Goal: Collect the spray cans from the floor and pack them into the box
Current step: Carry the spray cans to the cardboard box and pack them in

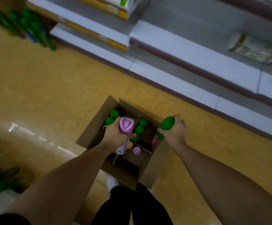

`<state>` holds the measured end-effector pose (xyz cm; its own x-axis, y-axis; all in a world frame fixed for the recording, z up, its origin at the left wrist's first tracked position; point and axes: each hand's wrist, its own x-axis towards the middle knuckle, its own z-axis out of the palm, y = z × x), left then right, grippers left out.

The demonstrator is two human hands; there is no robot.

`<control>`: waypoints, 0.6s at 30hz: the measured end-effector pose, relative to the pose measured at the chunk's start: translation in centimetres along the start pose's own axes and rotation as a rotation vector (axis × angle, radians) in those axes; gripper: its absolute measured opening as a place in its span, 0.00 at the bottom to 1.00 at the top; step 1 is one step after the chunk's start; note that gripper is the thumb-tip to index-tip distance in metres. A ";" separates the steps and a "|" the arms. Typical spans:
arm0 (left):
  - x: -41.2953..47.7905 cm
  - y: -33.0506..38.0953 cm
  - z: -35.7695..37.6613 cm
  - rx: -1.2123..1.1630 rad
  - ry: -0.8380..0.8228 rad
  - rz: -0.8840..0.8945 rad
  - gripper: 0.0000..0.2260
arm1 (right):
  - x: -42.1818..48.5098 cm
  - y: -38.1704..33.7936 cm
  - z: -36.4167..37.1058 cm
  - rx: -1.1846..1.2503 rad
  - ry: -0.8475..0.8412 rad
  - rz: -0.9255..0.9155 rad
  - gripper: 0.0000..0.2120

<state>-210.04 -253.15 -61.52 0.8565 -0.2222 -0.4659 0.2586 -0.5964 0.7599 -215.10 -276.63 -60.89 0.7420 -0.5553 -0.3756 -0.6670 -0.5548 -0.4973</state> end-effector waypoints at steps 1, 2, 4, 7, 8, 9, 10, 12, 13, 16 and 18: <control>-0.5 -1.6 0.5 0.021 0.034 -0.001 0.24 | 0.0 0.6 0.9 0.011 -0.001 -0.007 0.35; -0.9 -3.0 1.0 0.045 0.063 0.004 0.24 | 0.1 1.3 1.9 0.011 -0.003 -0.018 0.35; -1.6 -5.4 2.2 0.046 0.098 -0.026 0.24 | 0.6 2.5 3.8 -0.001 -0.008 -0.037 0.36; -2.2 -8.8 4.7 0.056 0.165 -0.094 0.22 | 1.8 4.5 6.7 -0.024 -0.023 -0.048 0.36; -2.2 -9.9 5.6 0.053 0.179 -0.127 0.22 | 2.4 5.1 7.7 -0.029 -0.031 -0.046 0.36; -2.4 -11.0 6.6 0.036 0.186 -0.159 0.22 | 2.8 5.8 8.6 -0.027 -0.046 -0.049 0.37; -2.5 -12.0 7.7 0.023 0.199 -0.187 0.23 | 3.5 6.5 9.6 -0.026 -0.058 -0.060 0.37; -2.2 -14.1 10.3 0.007 0.217 -0.234 0.24 | 5.1 8.0 11.4 -0.032 -0.067 -0.073 0.37; -2.1 -15.2 11.9 0.005 0.221 -0.265 0.23 | 5.9 8.9 12.2 -0.036 -0.070 -0.064 0.37; -1.7 -17.9 16.3 0.030 0.211 -0.346 0.24 | 8.4 11.2 14.8 -0.036 -0.093 -0.079 0.35; -1.3 -19.5 19.2 0.032 0.205 -0.386 0.25 | 10.1 12.6 16.5 -0.037 -0.088 -0.082 0.33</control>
<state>-224.75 -256.02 -84.49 0.7715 0.1771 -0.6110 0.5659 -0.6300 0.5319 -214.86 -279.01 -83.81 0.7961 -0.4516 -0.4028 -0.6046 -0.6199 -0.5002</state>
